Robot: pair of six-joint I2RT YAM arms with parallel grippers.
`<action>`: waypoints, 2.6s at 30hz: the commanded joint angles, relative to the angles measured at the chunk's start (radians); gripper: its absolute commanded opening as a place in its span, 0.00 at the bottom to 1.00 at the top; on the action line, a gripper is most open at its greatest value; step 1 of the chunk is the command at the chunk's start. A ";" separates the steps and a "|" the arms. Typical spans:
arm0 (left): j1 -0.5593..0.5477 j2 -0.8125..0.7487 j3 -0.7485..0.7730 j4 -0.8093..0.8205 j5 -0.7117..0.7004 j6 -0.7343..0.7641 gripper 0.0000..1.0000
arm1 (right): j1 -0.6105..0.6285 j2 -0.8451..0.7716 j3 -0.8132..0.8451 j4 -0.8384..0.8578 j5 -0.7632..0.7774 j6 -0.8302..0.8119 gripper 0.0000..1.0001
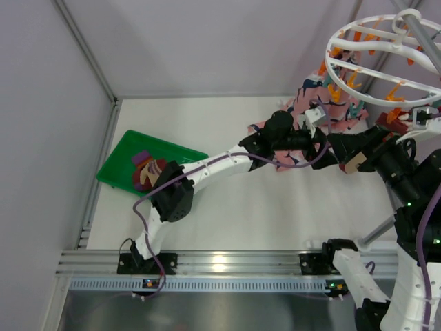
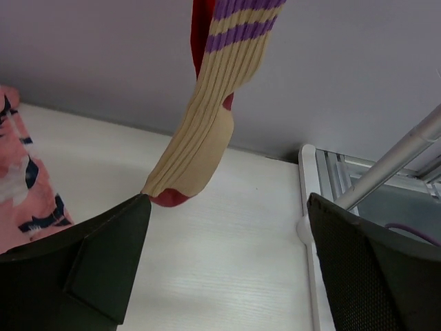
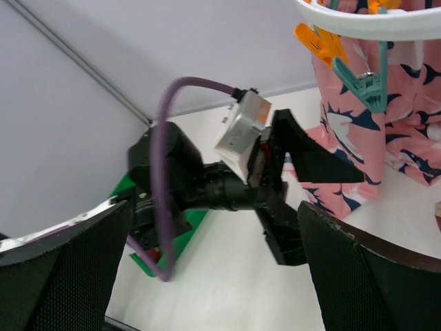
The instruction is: Remove the socks clipped to the hanger
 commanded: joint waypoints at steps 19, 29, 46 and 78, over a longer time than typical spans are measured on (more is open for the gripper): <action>-0.056 0.589 0.521 0.384 0.362 -0.106 0.84 | 0.019 -0.032 0.057 0.033 -0.094 0.064 1.00; -0.044 0.333 0.248 0.384 0.381 -0.248 0.00 | 0.020 -0.055 0.020 0.034 -0.077 0.050 0.99; 0.133 -0.172 -0.312 0.383 0.376 -0.735 0.00 | 0.019 0.013 -0.105 0.099 -0.048 0.023 0.99; 0.217 -0.568 -0.592 0.383 0.441 -0.813 0.00 | 0.019 0.205 0.222 -0.035 0.320 -0.180 0.99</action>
